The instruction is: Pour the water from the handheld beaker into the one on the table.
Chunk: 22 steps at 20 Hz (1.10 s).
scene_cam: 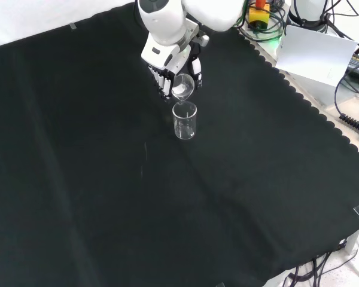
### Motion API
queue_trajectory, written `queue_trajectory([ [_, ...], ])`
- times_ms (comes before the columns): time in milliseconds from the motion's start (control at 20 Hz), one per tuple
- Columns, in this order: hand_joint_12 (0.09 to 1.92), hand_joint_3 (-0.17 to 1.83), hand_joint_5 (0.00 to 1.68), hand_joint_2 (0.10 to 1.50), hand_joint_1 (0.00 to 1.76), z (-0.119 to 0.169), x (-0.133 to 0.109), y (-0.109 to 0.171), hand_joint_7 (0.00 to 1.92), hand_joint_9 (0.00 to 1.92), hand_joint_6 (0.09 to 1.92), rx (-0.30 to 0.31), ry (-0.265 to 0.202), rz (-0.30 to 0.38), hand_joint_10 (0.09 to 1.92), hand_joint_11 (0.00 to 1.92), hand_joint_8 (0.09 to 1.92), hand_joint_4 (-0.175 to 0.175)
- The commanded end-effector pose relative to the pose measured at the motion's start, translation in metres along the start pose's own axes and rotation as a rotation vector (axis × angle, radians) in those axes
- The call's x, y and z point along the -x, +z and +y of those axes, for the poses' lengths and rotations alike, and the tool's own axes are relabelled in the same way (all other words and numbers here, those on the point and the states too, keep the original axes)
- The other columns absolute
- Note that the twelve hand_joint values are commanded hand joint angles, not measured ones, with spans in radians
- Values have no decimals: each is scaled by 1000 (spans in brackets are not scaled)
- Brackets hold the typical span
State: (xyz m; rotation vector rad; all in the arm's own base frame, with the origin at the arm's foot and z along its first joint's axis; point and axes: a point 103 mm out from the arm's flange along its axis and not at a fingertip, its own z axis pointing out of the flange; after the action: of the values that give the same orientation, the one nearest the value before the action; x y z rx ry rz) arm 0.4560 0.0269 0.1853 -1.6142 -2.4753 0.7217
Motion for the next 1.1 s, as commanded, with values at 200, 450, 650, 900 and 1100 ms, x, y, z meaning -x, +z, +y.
queue_trajectory([
  [200, 573, 661, 1277, 659, 1153, 2, -1, -3, 1746, 1776, 670, -30, 8, -52, 87, 1528, 87, 81],
  [450, 573, 662, 1276, 660, 1153, 3, -3, -5, 1746, 1776, 673, -53, 11, -80, 87, 1529, 87, 80],
  [650, 573, 662, 1275, 660, 1153, 4, -4, -7, 1746, 1776, 675, -66, 13, -101, 87, 1529, 87, 80],
  [900, 573, 662, 1273, 660, 1153, 4, -5, -11, 1746, 1776, 677, -81, 12, -123, 87, 1530, 87, 80],
  [1100, 573, 662, 1273, 660, 1153, 4, -7, -12, 1746, 1776, 679, -86, 12, -147, 87, 1530, 87, 79],
])
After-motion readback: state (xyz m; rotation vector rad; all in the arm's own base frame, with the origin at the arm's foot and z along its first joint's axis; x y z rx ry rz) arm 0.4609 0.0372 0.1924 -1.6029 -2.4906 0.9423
